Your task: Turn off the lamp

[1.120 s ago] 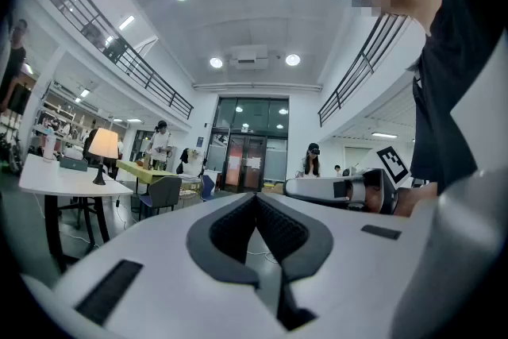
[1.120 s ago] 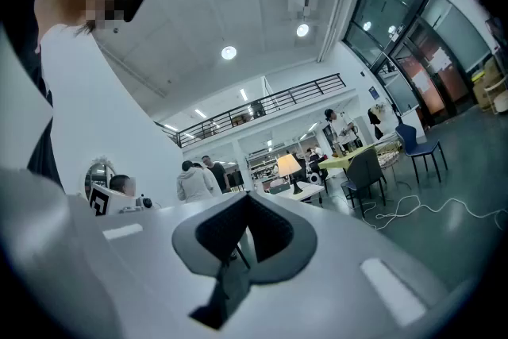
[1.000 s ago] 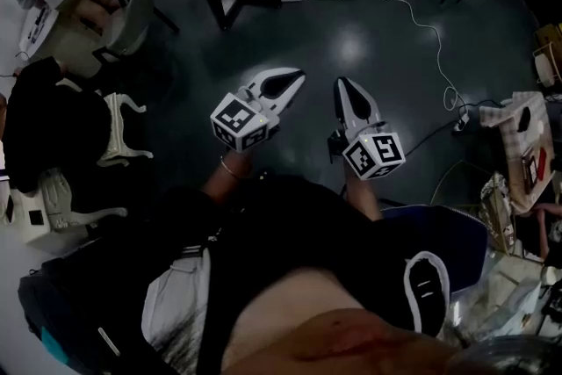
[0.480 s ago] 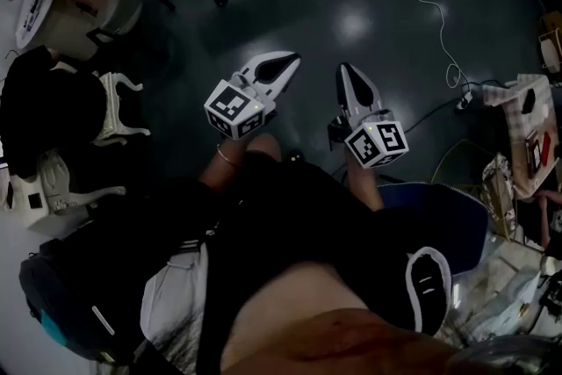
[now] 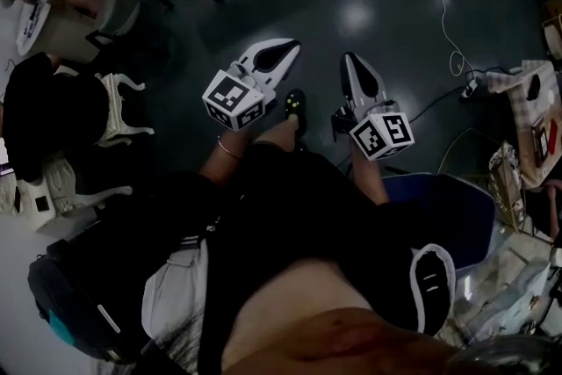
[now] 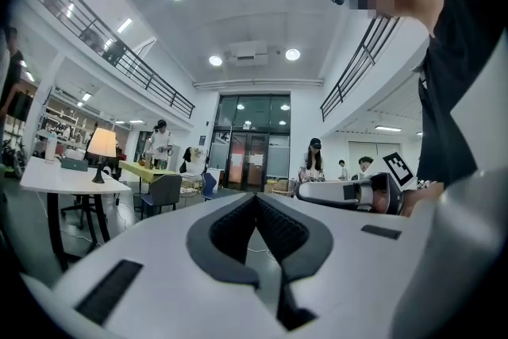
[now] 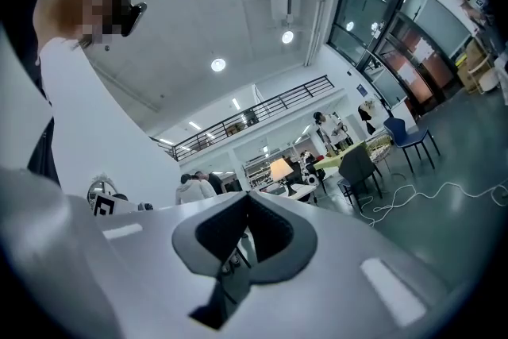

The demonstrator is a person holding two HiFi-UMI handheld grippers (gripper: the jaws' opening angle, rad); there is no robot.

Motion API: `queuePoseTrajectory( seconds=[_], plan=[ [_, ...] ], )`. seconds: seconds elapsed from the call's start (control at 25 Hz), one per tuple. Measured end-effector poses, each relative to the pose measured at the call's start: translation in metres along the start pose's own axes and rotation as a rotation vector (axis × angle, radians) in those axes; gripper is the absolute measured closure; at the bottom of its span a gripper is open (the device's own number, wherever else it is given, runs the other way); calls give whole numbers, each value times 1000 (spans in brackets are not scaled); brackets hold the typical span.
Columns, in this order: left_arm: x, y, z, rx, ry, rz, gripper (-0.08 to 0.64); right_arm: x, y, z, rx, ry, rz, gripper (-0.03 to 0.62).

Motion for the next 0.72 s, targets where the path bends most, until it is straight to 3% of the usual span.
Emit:
queuePoseTrajectory(
  seconds=[0.44, 0.72],
  plan=[
    [27, 3, 83, -17, -92, -16, 554, -52, 22, 30, 17, -40, -45, 591],
    [61, -3, 109, 3, -56, -46, 554, -82, 26, 74, 49, 4, -34, 591]
  ],
)
Point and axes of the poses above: the fingertips, and each gripper's own axes: z forward along the fingers, x to its left, y out of its top, the point moved 9 cm from there along -z, backward along the fingers, and after that the axes turned 5 degrees about y, right-handed, at the moved point
